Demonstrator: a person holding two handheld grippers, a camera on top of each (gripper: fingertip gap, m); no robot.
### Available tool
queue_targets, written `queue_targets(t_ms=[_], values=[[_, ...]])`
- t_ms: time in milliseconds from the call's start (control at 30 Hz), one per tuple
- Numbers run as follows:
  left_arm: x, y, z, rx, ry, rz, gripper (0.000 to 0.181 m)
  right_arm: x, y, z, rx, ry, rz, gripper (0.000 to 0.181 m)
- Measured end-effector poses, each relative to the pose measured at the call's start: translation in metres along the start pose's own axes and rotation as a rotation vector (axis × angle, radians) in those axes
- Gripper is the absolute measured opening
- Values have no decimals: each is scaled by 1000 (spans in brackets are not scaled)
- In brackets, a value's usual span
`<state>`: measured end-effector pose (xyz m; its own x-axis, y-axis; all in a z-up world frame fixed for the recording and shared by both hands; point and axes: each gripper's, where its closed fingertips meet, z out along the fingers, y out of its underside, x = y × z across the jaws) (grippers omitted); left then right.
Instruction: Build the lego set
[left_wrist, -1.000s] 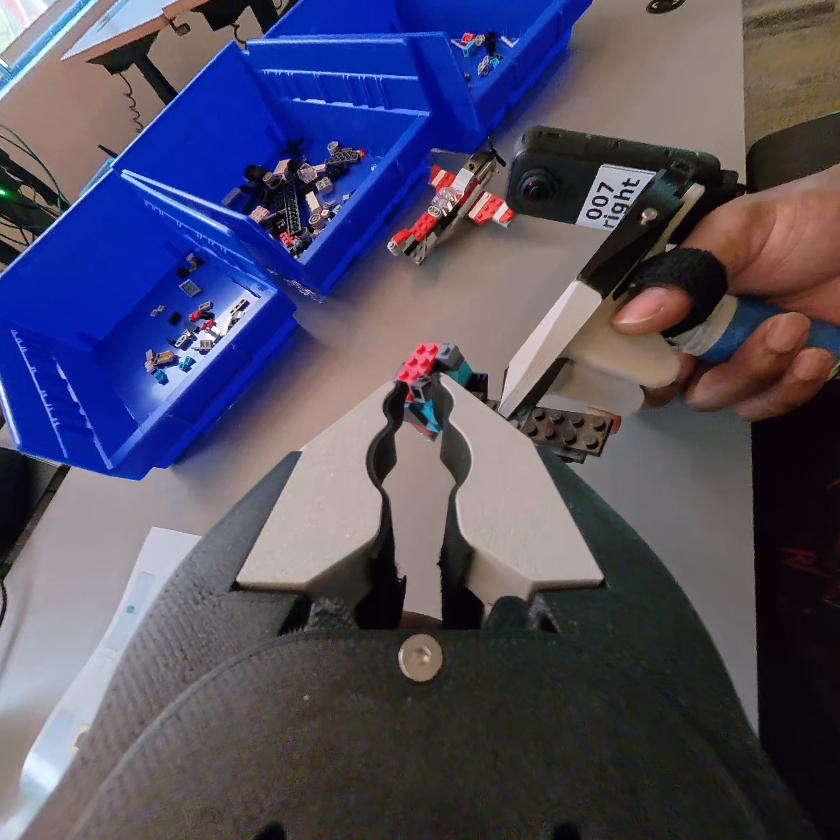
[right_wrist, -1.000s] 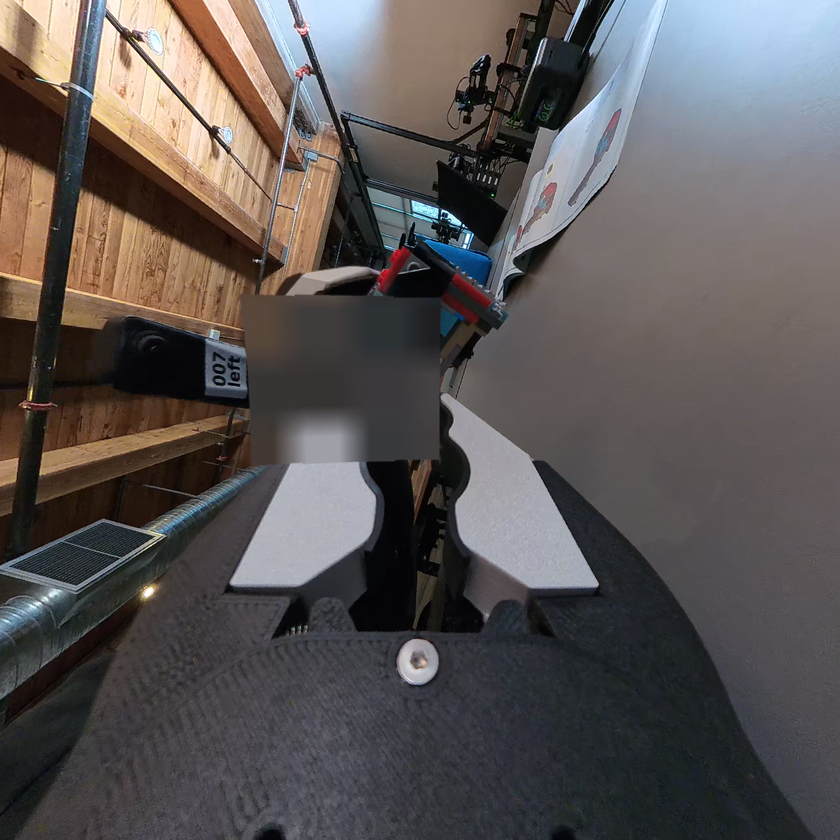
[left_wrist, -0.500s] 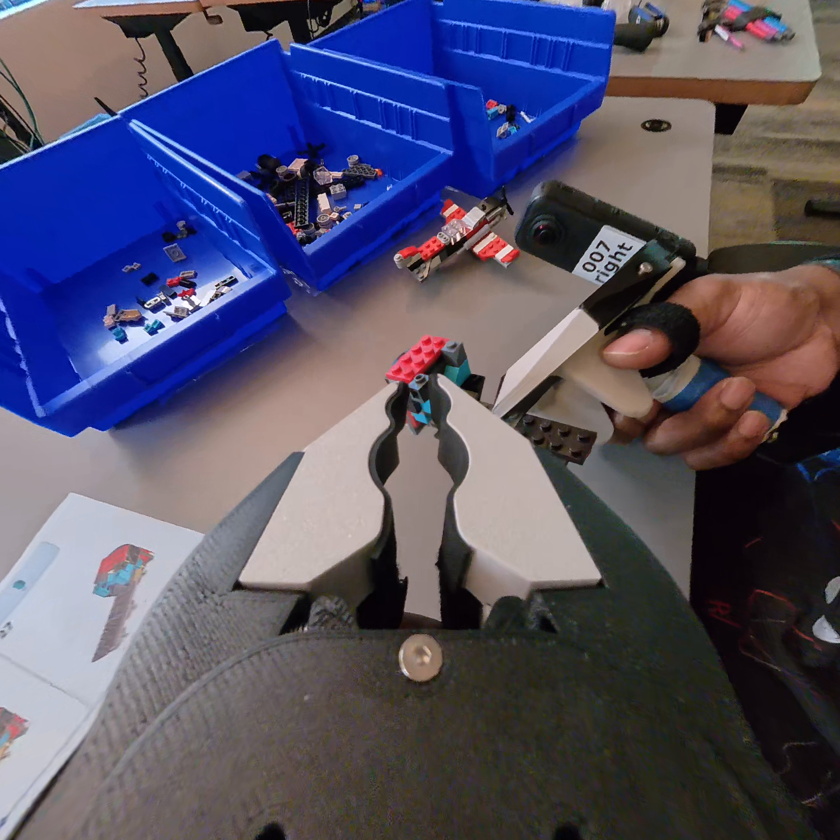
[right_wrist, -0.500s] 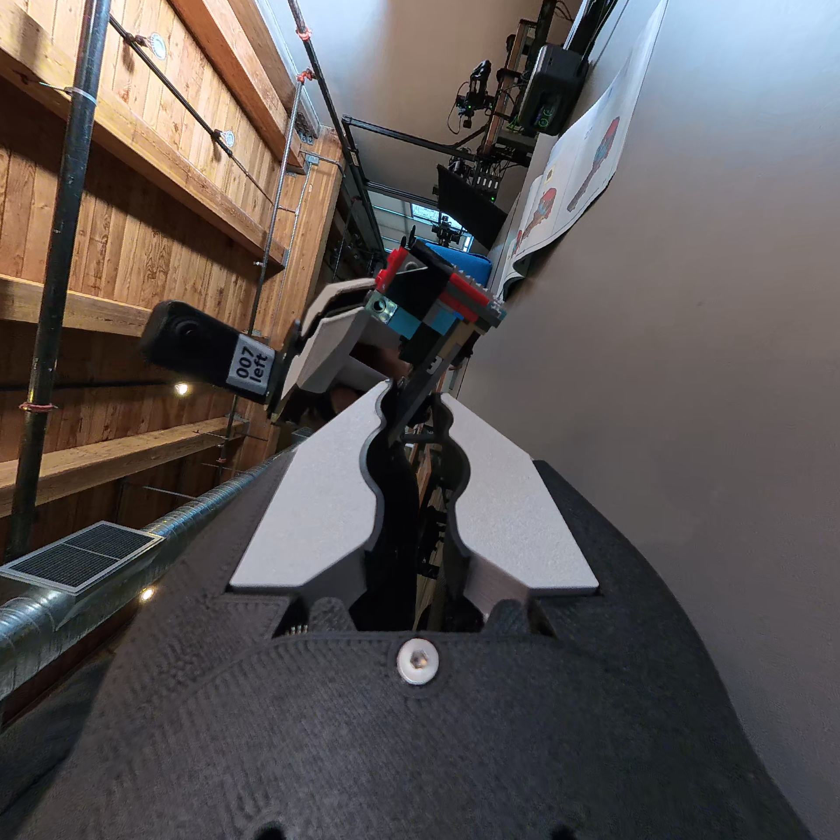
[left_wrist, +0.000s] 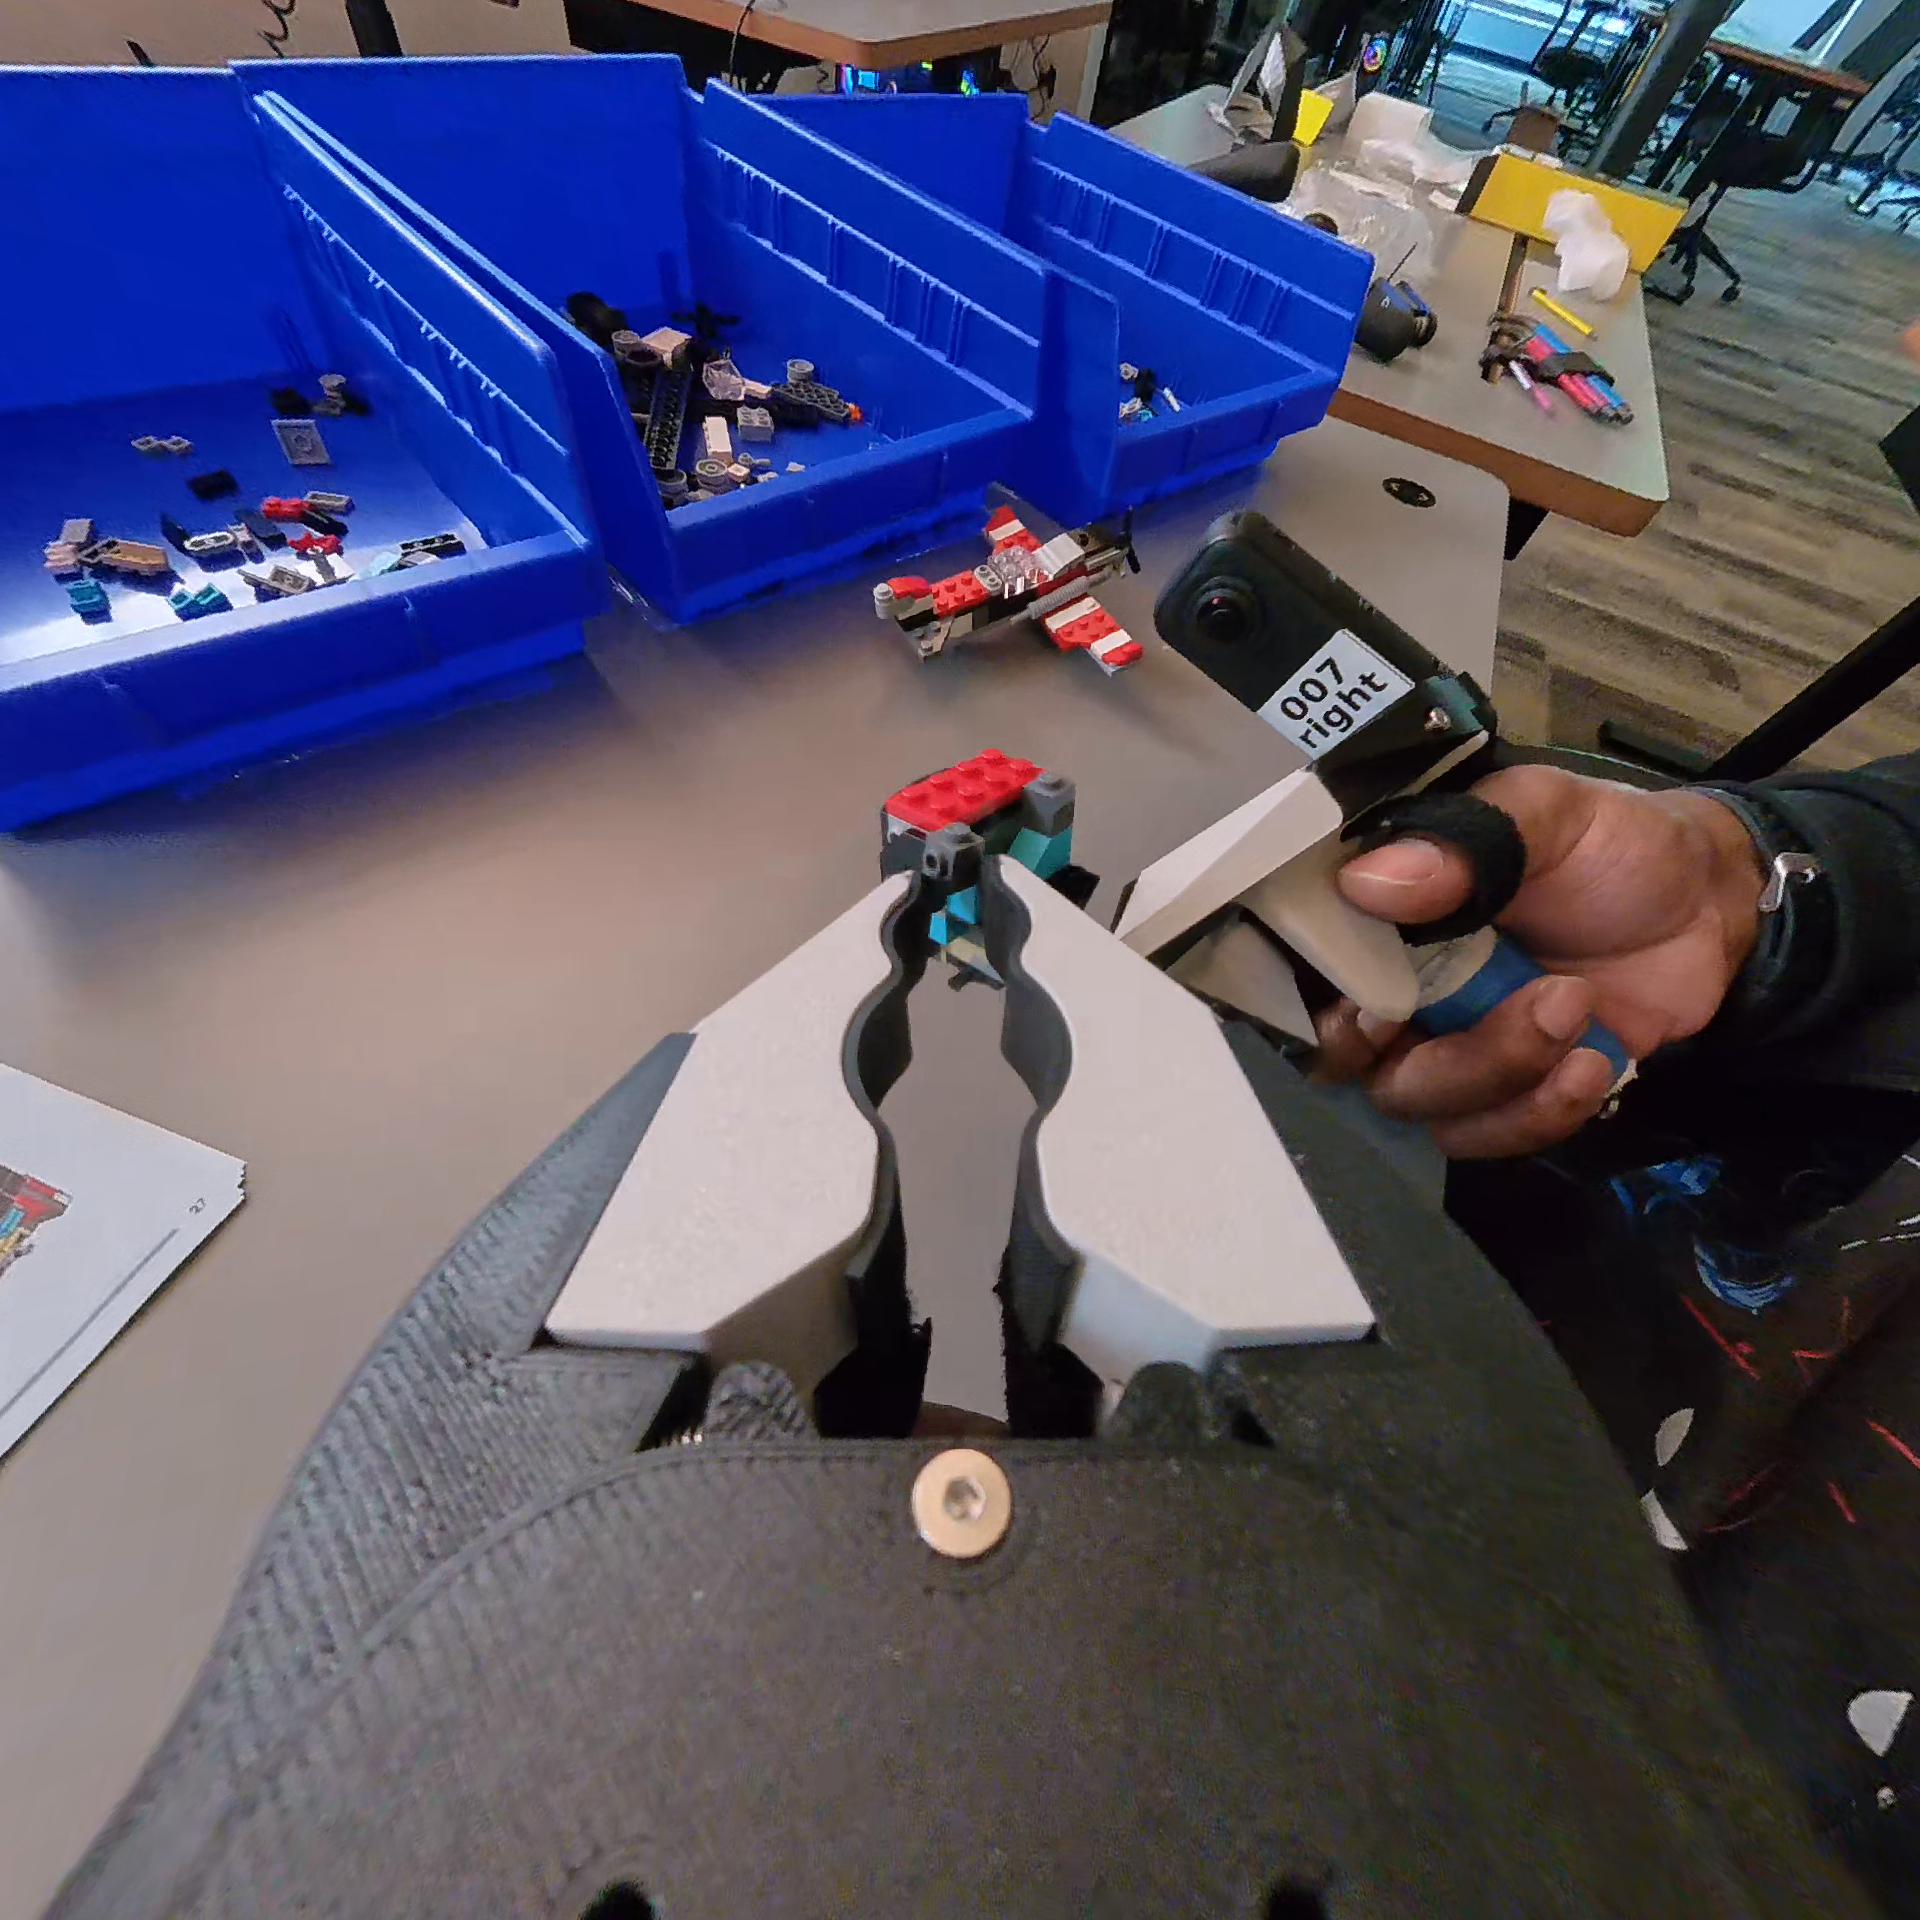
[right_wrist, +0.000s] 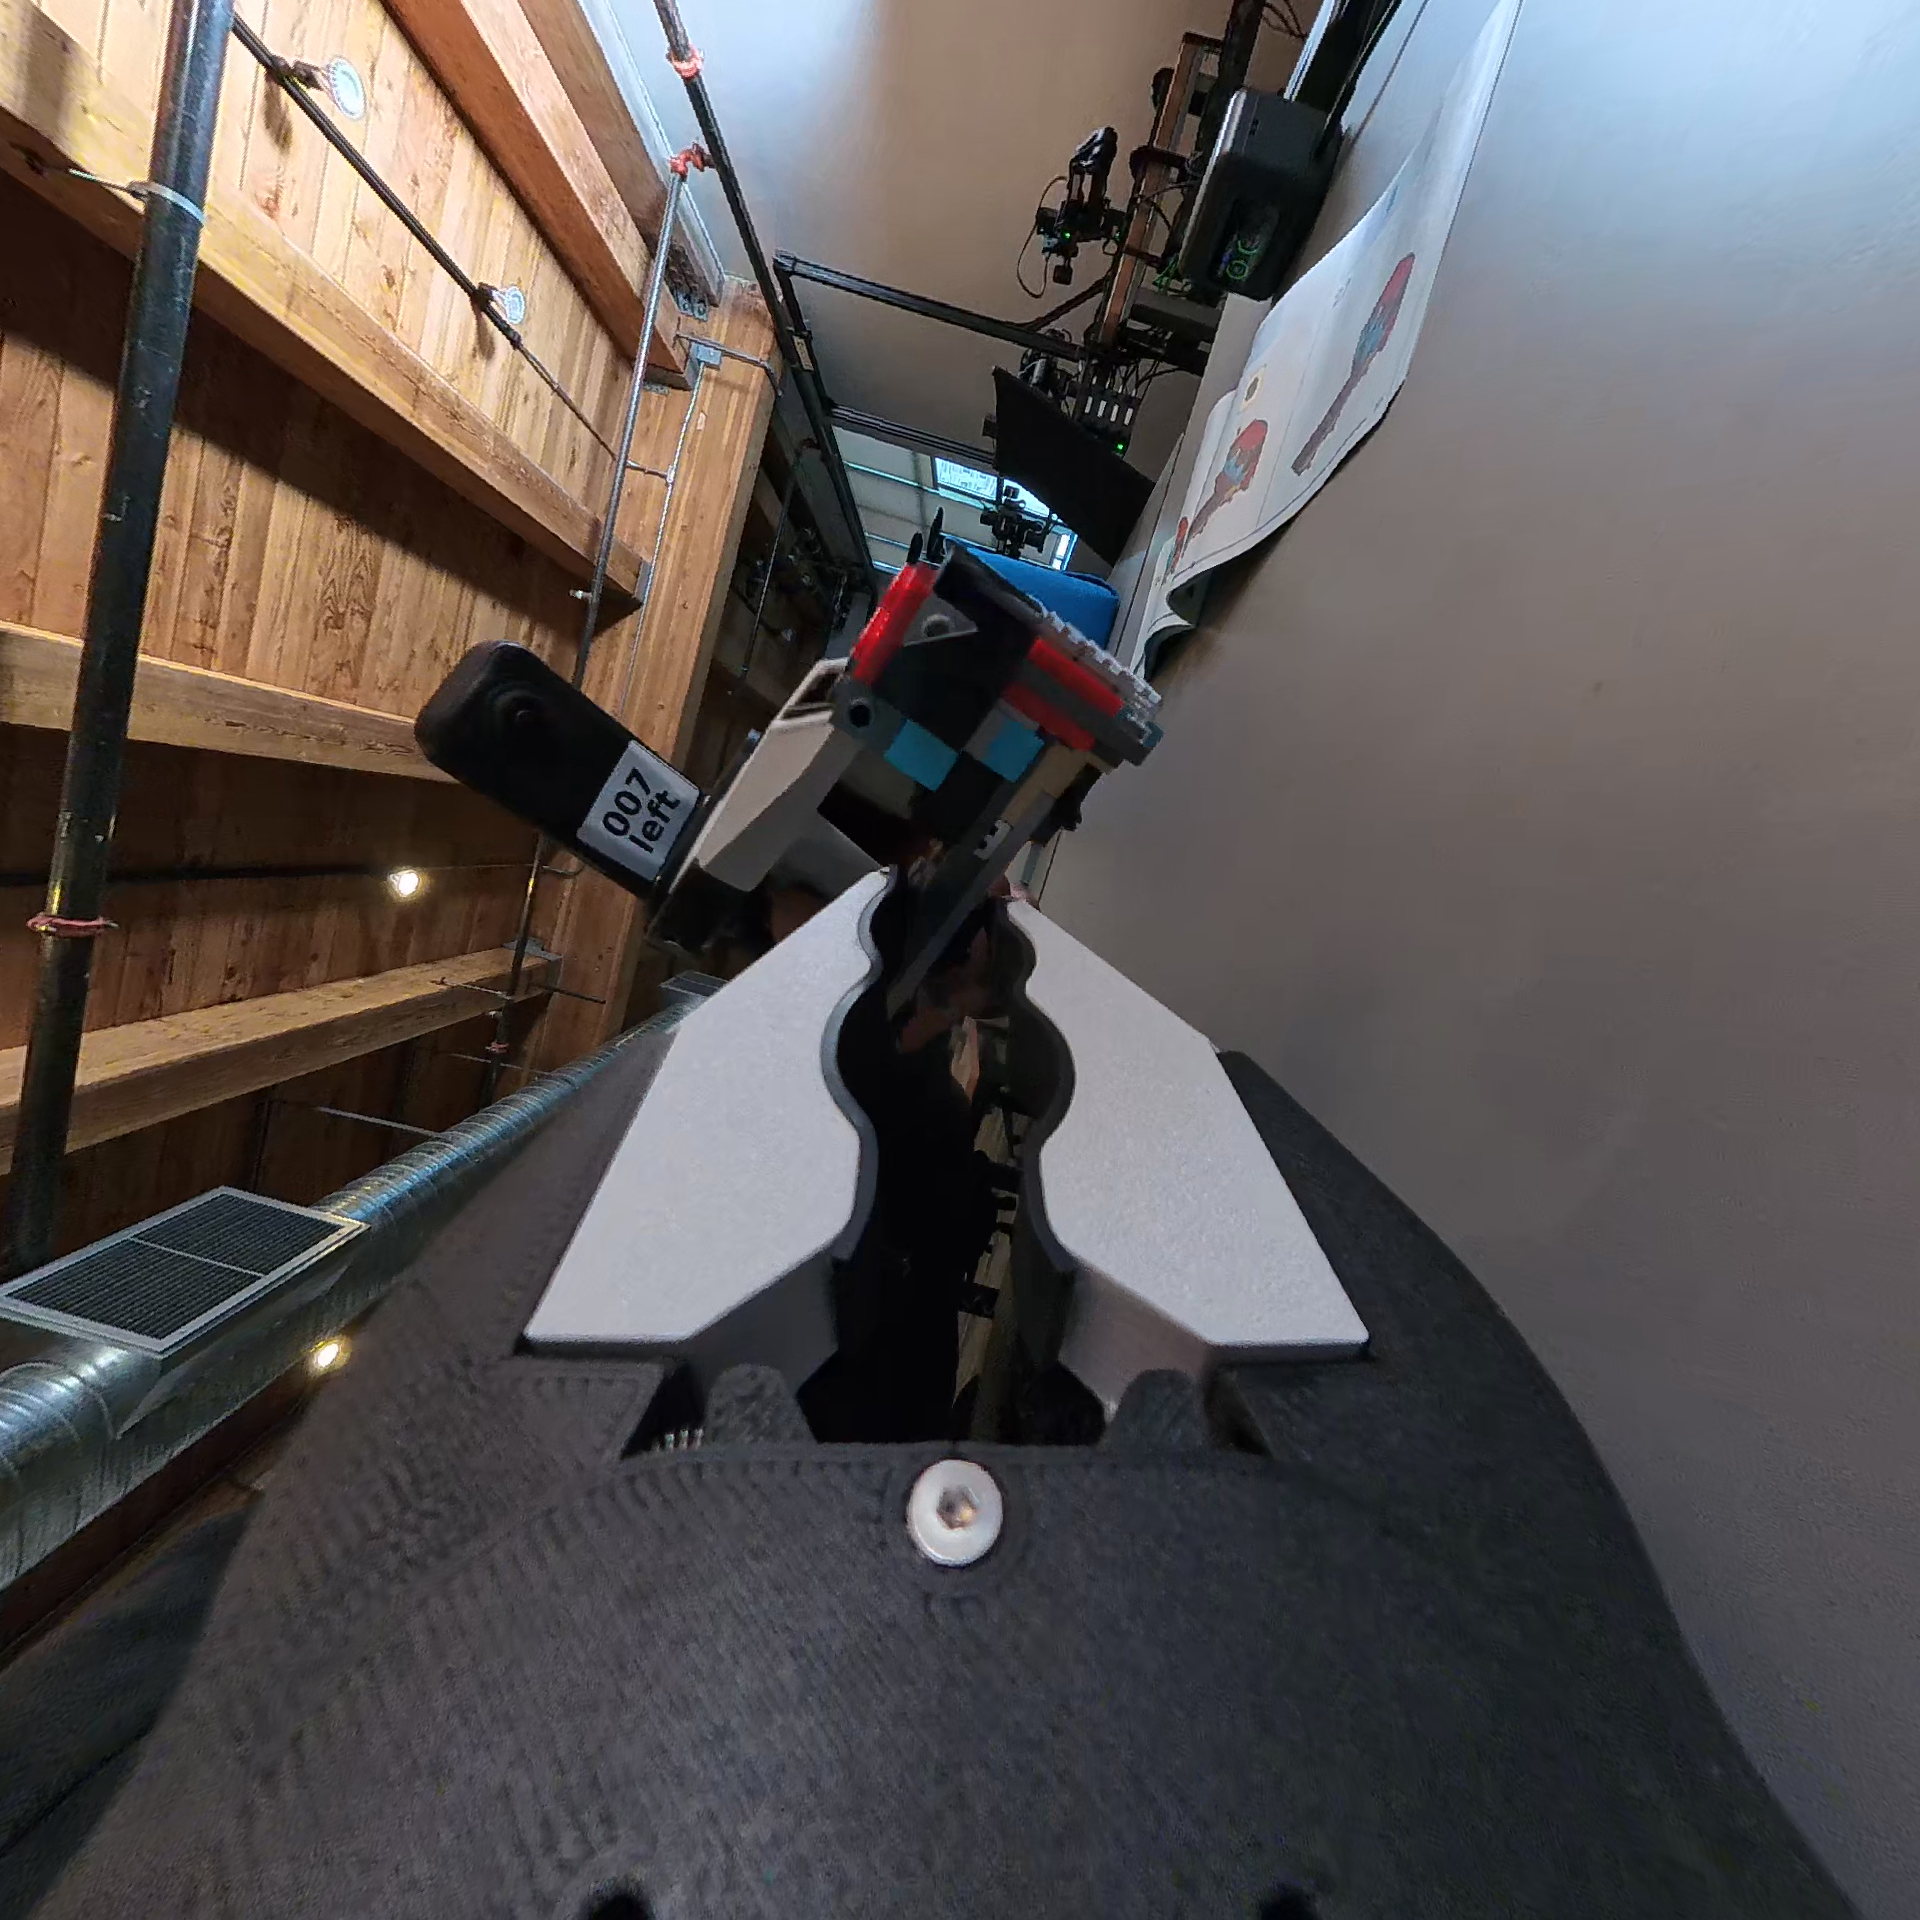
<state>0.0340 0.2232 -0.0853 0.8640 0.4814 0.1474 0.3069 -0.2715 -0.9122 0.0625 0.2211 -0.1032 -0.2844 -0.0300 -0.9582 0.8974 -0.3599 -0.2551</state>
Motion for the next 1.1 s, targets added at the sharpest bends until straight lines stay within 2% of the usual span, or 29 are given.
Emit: queue_targets(t_ms=[300, 600, 1100], values=[[7, -3, 4, 1, 34, -39, 11, 1, 1, 0, -5, 15, -15, 12], [6, 5, 12, -44, 11, -4, 12, 3, 2, 0, -14, 29, -22, 13], [7, 3, 10, -47, 64, -24, 16, 5, 5, 1, -30, 48, -32, 12]])
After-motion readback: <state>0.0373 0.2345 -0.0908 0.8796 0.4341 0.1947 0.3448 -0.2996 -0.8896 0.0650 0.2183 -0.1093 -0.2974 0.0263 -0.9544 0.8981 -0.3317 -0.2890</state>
